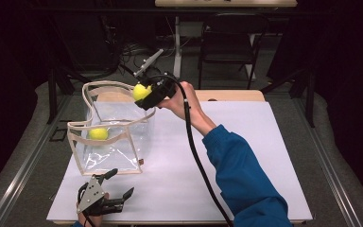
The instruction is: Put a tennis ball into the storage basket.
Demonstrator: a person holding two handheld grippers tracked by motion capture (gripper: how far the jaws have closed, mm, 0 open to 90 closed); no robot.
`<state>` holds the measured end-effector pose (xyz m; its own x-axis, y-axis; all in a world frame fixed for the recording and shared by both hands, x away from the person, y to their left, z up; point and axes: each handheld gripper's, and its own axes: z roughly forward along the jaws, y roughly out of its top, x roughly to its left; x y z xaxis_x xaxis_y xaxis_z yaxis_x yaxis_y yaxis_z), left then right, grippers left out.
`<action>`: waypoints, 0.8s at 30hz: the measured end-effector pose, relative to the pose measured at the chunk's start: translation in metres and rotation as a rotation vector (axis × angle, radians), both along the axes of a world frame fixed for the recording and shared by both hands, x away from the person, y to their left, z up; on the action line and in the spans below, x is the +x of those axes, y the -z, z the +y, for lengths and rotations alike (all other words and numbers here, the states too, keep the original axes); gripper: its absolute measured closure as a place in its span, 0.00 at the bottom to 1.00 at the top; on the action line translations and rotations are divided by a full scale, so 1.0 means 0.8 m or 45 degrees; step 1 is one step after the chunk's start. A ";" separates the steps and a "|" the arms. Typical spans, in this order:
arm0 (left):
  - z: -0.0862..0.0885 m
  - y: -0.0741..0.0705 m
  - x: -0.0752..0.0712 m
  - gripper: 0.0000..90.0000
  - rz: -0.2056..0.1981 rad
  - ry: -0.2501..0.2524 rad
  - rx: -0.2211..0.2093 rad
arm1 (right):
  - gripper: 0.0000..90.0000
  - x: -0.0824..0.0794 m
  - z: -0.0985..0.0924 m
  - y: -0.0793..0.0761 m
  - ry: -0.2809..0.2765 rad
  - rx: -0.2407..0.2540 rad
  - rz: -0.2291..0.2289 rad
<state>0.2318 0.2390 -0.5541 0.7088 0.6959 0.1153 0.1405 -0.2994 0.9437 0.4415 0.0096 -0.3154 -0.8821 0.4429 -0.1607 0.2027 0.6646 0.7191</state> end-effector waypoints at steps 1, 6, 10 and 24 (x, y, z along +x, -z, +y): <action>0.000 0.000 0.000 0.18 -0.001 -0.001 -0.002 | 0.29 0.000 0.001 0.000 0.001 0.000 0.000; 0.000 0.000 0.001 0.18 0.001 0.002 0.006 | 0.29 0.001 0.006 0.003 -0.009 0.002 0.001; 0.000 0.000 0.000 0.18 0.001 0.002 0.002 | 0.29 0.001 0.007 0.005 -0.007 0.006 0.002; 0.000 0.000 0.001 0.18 0.004 0.003 0.003 | 0.29 0.004 0.020 0.015 -0.023 0.004 0.021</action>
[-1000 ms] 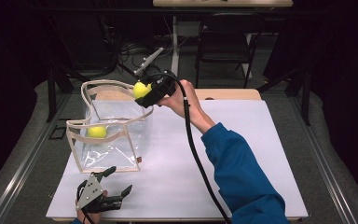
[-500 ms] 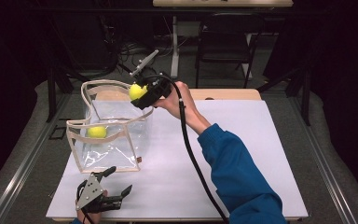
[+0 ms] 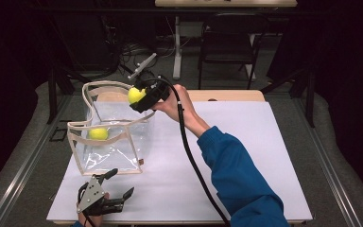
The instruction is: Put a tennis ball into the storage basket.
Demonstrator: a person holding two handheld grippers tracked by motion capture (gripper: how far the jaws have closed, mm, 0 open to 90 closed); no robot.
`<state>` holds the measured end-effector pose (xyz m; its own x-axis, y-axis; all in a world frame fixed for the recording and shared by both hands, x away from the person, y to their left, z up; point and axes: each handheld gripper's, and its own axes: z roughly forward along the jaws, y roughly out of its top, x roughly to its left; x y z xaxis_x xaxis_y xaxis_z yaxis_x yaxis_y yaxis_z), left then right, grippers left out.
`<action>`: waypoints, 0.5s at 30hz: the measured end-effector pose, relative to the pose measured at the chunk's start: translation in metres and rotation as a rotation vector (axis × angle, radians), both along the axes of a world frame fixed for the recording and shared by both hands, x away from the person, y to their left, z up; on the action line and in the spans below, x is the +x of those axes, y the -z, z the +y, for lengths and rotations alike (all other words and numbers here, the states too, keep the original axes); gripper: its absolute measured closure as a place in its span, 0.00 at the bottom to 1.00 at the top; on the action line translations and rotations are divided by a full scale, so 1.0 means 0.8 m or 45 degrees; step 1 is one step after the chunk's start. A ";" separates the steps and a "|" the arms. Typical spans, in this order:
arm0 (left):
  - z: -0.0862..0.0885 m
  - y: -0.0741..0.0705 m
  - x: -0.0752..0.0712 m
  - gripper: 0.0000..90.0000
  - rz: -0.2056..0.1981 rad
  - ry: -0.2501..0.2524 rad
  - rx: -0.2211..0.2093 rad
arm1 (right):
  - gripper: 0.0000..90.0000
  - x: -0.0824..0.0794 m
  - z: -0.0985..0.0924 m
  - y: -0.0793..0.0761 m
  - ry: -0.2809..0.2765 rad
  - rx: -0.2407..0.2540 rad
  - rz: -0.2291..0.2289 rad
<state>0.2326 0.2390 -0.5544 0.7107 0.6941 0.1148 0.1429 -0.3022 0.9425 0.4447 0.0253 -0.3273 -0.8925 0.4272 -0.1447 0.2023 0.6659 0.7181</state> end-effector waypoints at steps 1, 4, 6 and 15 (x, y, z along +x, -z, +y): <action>0.000 0.000 0.000 0.18 0.001 0.002 0.002 | 0.29 0.000 0.001 0.001 -0.002 -0.001 0.001; 0.000 0.000 0.000 0.18 -0.002 0.000 -0.001 | 0.29 0.001 0.004 0.003 -0.005 -0.006 0.006; 0.000 0.000 0.000 0.18 -0.002 0.001 0.000 | 0.29 0.002 0.005 0.005 -0.007 -0.007 0.009; 0.001 0.000 0.000 0.18 -0.001 0.001 0.001 | 0.29 0.004 0.011 0.011 -0.013 -0.014 0.024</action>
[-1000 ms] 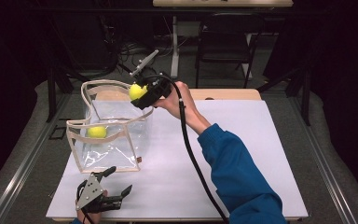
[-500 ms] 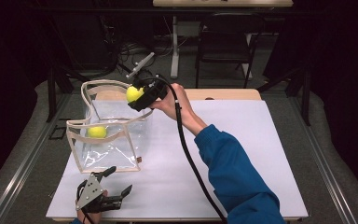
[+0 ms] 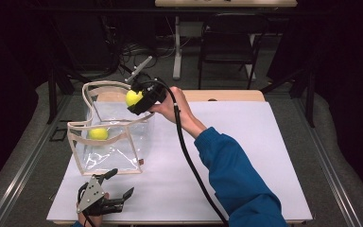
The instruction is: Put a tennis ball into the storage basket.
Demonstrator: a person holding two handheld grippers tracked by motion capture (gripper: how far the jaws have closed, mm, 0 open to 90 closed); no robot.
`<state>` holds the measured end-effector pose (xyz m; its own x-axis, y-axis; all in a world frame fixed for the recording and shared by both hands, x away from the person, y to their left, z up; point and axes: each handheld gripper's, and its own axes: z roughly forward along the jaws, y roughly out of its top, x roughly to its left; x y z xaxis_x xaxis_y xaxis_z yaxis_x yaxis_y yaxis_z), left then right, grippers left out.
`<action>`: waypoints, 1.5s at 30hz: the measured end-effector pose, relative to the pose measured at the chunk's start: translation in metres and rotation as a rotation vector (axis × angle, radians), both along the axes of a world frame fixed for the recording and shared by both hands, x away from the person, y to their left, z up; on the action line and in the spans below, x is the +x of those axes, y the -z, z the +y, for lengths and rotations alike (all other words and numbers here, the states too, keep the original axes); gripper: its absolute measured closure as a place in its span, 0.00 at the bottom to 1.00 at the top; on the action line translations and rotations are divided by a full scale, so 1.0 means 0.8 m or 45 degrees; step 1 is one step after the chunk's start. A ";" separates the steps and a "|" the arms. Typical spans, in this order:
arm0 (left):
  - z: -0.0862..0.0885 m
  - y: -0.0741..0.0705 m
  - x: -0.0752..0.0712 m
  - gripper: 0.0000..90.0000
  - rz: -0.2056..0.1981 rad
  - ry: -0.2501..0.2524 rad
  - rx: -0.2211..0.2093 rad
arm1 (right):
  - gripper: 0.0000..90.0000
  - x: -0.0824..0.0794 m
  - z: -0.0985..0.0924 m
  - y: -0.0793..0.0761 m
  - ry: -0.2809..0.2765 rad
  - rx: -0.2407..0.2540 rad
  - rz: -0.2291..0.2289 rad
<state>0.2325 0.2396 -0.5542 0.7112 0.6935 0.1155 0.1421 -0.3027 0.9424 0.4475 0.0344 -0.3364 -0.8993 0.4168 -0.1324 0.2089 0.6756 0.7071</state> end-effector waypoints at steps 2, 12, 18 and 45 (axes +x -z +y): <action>0.000 0.000 0.000 0.18 0.003 -0.002 -0.003 | 0.29 0.000 0.002 0.001 -0.003 -0.003 -0.002; 0.000 0.000 0.000 0.18 0.004 -0.001 -0.001 | 0.29 0.003 0.004 0.006 0.006 -0.003 0.011; 0.000 0.000 0.000 0.18 0.000 0.004 -0.002 | 0.29 0.004 0.007 0.011 0.015 -0.017 0.021; 0.000 0.000 0.000 0.18 0.004 0.003 -0.005 | 0.28 0.012 0.017 0.024 0.037 -0.037 0.054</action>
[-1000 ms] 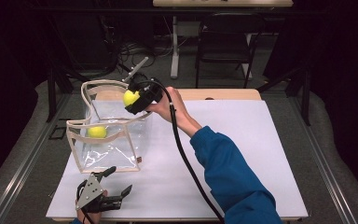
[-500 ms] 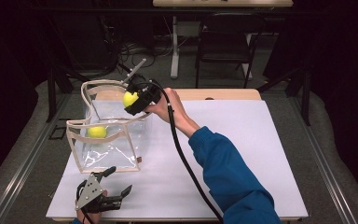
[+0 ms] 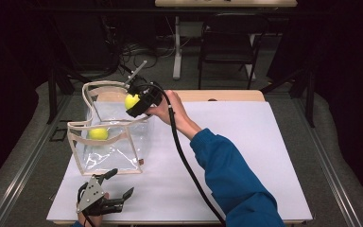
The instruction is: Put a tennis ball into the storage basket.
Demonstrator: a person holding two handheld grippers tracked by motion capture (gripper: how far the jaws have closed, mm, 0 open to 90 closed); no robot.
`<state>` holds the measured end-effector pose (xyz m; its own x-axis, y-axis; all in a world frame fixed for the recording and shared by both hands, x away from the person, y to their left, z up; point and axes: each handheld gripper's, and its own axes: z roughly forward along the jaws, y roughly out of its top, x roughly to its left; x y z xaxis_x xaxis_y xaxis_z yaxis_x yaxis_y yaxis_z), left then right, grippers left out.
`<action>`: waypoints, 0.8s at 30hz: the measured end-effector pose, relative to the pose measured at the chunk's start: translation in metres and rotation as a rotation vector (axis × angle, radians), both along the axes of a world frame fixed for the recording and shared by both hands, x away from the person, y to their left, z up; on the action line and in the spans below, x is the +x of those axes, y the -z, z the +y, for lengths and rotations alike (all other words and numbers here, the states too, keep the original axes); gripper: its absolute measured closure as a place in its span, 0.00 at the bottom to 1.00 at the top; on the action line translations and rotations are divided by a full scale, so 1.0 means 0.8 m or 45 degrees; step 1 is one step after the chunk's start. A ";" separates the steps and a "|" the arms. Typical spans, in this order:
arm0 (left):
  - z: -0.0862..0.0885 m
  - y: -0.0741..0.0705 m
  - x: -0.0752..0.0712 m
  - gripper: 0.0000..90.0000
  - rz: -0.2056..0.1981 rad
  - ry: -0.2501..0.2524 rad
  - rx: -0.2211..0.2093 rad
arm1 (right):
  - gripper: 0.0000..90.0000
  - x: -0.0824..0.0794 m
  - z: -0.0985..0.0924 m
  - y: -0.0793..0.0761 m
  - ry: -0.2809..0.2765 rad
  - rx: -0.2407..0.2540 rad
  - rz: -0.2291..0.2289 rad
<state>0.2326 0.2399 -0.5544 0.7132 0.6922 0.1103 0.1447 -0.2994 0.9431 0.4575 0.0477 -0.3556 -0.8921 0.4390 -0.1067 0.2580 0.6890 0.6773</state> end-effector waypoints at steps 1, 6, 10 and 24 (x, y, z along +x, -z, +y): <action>0.000 0.000 0.000 0.18 0.000 0.000 -0.001 | 0.28 0.000 0.000 0.000 0.005 -0.001 0.002; 0.000 0.000 0.000 0.18 -0.001 -0.002 -0.001 | 0.22 0.001 0.001 0.000 0.015 -0.001 0.005; 0.000 0.000 0.000 0.18 -0.002 0.000 -0.004 | 0.17 -0.001 -0.006 -0.007 0.029 0.044 0.000; 0.000 0.000 0.000 0.18 0.000 -0.001 0.003 | 0.07 -0.013 -0.046 -0.018 0.009 0.136 0.001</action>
